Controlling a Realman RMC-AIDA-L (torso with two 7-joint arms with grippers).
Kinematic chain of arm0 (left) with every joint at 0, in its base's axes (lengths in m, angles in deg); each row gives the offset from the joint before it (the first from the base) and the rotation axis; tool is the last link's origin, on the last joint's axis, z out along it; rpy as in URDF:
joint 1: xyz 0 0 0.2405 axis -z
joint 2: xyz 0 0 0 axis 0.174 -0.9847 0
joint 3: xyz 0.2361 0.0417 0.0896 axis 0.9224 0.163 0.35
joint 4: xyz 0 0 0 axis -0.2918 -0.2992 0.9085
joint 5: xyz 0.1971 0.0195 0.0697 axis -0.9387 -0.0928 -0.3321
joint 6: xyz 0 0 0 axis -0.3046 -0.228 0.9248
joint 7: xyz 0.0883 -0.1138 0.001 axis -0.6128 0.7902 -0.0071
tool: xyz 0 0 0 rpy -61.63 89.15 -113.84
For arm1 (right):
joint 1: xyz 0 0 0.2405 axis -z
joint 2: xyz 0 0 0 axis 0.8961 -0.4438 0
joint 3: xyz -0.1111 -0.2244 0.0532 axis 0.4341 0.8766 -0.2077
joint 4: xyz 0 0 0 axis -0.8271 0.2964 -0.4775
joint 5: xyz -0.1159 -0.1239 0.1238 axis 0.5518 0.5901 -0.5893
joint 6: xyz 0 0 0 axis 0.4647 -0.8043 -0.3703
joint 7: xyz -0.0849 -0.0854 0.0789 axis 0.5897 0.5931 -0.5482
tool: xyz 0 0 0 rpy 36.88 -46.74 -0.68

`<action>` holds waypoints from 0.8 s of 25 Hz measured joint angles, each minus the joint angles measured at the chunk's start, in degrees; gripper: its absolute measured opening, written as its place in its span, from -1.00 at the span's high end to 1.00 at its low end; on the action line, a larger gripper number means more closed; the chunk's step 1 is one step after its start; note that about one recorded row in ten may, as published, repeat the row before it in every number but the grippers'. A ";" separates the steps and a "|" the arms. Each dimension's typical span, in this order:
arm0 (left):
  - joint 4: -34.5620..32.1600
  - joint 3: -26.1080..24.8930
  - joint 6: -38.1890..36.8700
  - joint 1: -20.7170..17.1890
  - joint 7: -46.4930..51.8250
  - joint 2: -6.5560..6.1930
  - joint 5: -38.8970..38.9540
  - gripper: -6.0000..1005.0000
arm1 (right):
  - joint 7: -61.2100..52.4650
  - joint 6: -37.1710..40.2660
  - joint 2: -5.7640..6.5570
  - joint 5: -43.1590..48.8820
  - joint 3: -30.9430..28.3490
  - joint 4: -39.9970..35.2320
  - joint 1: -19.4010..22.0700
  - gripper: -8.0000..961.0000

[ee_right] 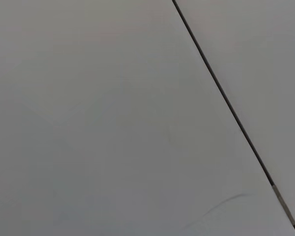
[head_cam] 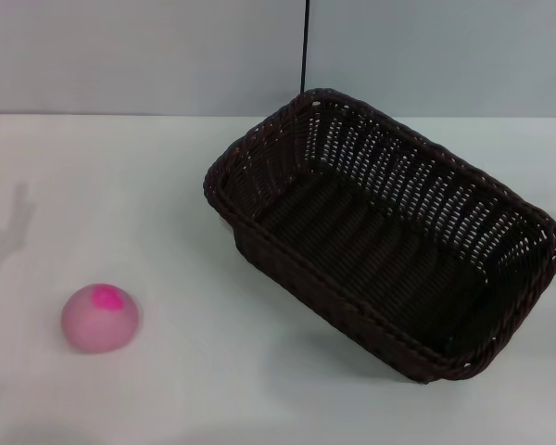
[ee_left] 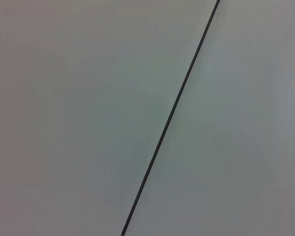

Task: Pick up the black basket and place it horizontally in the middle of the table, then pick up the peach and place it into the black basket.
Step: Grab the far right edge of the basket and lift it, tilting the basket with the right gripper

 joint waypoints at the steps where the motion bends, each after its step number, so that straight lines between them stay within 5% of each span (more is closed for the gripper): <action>1: 0.00 0.00 0.00 -0.02 0.00 -0.02 0.00 -0.62 | -0.02 0.00 0.00 0.00 0.01 0.00 0.00 0.01; 9: 0.00 -0.01 0.00 -0.01 0.05 -0.05 -0.04 -0.62 | -1.42 0.13 0.01 0.01 1.22 -0.46 0.00 0.00; 15: 0.00 -0.01 0.00 0.10 0.21 -0.06 -0.08 -0.62 | -23.55 3.83 0.17 6.73 4.15 -15.64 0.04 -0.01; 17: 0.00 -0.01 0.20 0.03 0.13 -0.05 -0.07 -0.61 | -37.33 6.91 1.42 13.24 5.13 -25.74 -0.67 -0.01; 18: 0.00 -0.02 0.49 -0.02 0.16 -0.05 -0.05 -0.61 | -45.13 10.12 2.98 18.29 5.67 -31.93 -1.91 -0.01; 19: 0.00 -0.02 0.49 -0.02 0.16 -0.05 -0.05 -0.61 | -45.13 10.12 2.98 18.29 5.67 -31.93 -1.91 -0.01; 20: 0.00 -0.06 0.66 -0.04 0.22 -0.05 -0.04 -0.61 | -51.48 13.89 4.27 22.50 5.88 -36.30 -3.46 -0.01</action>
